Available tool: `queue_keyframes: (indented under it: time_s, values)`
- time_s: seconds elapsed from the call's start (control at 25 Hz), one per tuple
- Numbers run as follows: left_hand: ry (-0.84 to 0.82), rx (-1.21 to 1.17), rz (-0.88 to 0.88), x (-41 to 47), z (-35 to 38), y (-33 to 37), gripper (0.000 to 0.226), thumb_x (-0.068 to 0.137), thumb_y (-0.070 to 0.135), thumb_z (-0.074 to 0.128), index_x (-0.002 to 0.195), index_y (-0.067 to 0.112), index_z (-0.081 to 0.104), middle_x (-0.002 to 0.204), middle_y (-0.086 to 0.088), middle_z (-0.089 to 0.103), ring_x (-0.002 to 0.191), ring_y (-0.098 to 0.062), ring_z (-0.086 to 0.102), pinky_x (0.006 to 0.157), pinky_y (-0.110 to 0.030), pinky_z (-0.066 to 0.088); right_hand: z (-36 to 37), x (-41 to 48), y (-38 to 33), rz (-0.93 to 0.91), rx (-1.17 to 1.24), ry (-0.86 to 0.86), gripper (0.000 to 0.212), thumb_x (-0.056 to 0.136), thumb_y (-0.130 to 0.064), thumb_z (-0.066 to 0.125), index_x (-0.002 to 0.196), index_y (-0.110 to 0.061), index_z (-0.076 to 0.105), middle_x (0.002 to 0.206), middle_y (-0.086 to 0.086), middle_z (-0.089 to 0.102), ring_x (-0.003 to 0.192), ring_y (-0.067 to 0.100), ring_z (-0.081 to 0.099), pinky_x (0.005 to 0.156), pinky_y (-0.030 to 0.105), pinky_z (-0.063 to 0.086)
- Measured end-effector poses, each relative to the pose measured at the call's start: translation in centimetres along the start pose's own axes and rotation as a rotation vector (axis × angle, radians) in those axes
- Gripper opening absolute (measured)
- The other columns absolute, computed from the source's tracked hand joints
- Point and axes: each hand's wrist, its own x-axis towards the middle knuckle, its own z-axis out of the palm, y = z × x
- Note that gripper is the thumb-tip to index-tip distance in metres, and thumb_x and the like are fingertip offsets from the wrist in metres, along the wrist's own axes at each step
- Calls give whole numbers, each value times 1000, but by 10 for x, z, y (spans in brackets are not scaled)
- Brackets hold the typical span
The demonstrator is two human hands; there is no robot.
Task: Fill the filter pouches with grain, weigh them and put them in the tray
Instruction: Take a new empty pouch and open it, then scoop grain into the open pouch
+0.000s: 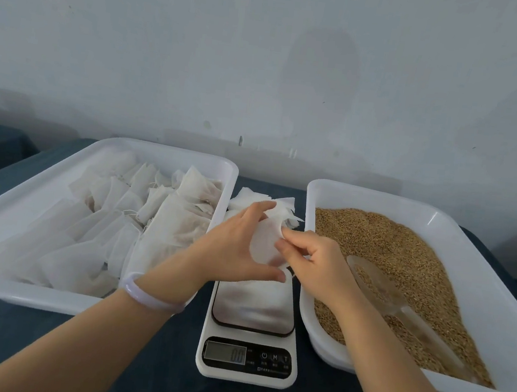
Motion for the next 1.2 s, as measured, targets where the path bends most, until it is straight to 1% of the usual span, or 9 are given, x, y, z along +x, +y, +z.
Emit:
queue_keyframes:
  time_s: [0.12,0.24,0.32,0.44,0.6,0.68,0.8,0.96,1.2]
  values:
    - [-46,120,-25,3,9,7,109,60,50,81,143,17,19,131,0,50,122,-17,46,89,-25,36,2,-1,-2,65,61,-99,19,93,-21,55,105,-25,69,55,-14,47,51,1,41,54,12,34]
    - [85,280,8,7,16,13,70,74,25,64,132,8,28,88,2,55,90,-26,61,69,-30,36,-1,-1,-6,123,146,-165,26,92,-17,53,104,-37,65,56,-9,38,53,7,33,55,20,31]
    - [98,385,4,7,15,11,54,74,19,57,121,8,35,81,4,50,77,-26,58,63,-29,29,-1,-3,-12,149,181,-200,32,91,-12,53,97,-41,61,51,-12,43,50,6,31,55,20,30]
    - [17,361,-30,6,11,4,35,74,14,57,100,12,33,78,3,48,77,-29,53,56,-31,28,-11,-7,-15,198,225,-218,39,91,-15,57,126,-32,54,69,-17,65,61,1,54,63,10,41]
    - [-30,143,-105,7,4,-4,35,77,23,64,83,21,30,73,10,44,73,-21,47,50,-21,31,-80,-16,8,336,-125,-86,31,84,-40,60,114,-44,53,106,-25,64,101,-3,59,86,18,43]
    - [-20,53,-120,6,0,-6,37,75,35,72,82,24,37,79,8,53,78,-18,52,58,-18,38,-120,-32,34,539,-500,-206,30,84,-39,62,113,-32,58,110,-17,60,99,3,56,85,19,42]
    - [-50,25,-126,6,-3,-7,52,68,52,76,90,20,42,87,8,57,80,-7,53,63,-14,38,-143,-62,63,821,-622,-443,31,74,-44,73,97,-30,58,100,-14,59,87,3,55,76,18,43]
    - [-141,77,-95,5,-3,-5,61,68,61,73,89,23,31,91,7,55,83,-11,53,67,-25,42,-137,-69,77,777,-616,-351,21,75,-35,75,86,-31,57,92,-14,61,81,1,56,67,19,41]
    - [-244,113,-73,3,-2,-3,63,77,68,46,110,16,36,100,1,55,92,-19,53,80,-36,42,-139,-63,80,644,-790,-255,20,84,-27,67,101,-31,56,98,-16,60,82,1,57,69,17,44]
